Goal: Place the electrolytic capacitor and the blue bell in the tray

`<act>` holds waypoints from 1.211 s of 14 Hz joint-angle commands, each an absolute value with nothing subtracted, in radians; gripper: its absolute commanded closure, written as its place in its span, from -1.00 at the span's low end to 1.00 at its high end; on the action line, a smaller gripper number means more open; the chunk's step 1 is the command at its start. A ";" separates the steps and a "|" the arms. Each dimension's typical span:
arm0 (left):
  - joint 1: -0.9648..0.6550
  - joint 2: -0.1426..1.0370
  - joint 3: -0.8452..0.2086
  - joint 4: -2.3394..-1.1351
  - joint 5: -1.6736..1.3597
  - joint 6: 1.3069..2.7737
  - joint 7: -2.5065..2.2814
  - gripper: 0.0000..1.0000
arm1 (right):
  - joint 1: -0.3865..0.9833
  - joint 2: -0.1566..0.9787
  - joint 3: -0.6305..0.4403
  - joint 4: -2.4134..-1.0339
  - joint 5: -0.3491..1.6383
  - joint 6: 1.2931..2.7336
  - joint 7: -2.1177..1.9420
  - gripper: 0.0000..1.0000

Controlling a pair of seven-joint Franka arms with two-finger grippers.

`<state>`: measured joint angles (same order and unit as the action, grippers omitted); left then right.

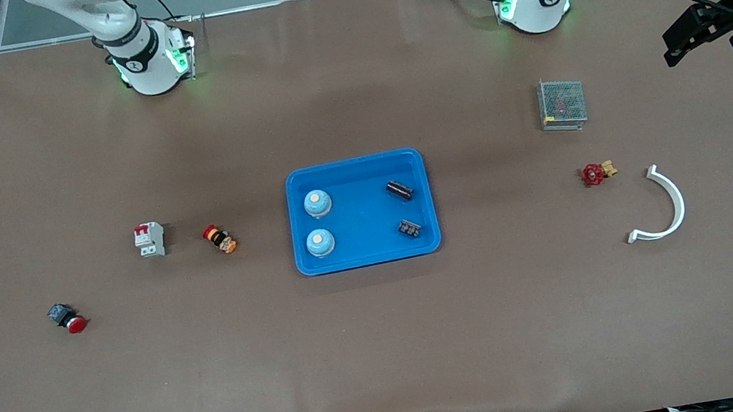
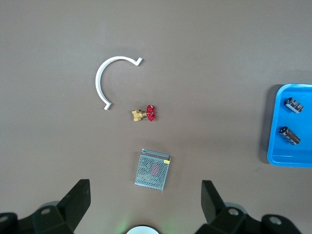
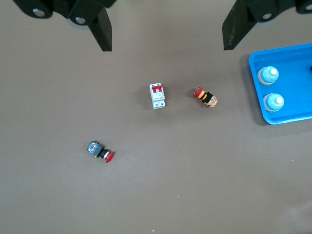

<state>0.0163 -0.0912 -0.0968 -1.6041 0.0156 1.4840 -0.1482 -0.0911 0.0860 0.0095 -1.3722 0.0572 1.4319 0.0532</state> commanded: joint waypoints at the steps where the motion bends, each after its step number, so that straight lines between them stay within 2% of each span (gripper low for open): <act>1: 0.015 -0.087 -0.097 -1.595 0.014 1.471 -0.147 -1.00 | -0.103 0.087 0.015 -1.365 0.083 1.416 0.072 -1.00; 9: 0.017 -0.115 -0.104 -1.647 0.014 1.494 -0.132 -1.00 | -0.094 0.091 0.017 -1.365 0.020 1.422 0.032 -1.00; 17: 0.017 -0.110 -0.103 -1.640 0.011 1.506 -0.127 -1.00 | -0.092 0.091 0.018 -1.365 -0.006 1.427 0.002 -1.00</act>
<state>0.0107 -0.0902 -0.1035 -1.6253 0.0156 1.4939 -0.1475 -0.0906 0.0883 0.0122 -1.3722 0.0137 1.4277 0.0139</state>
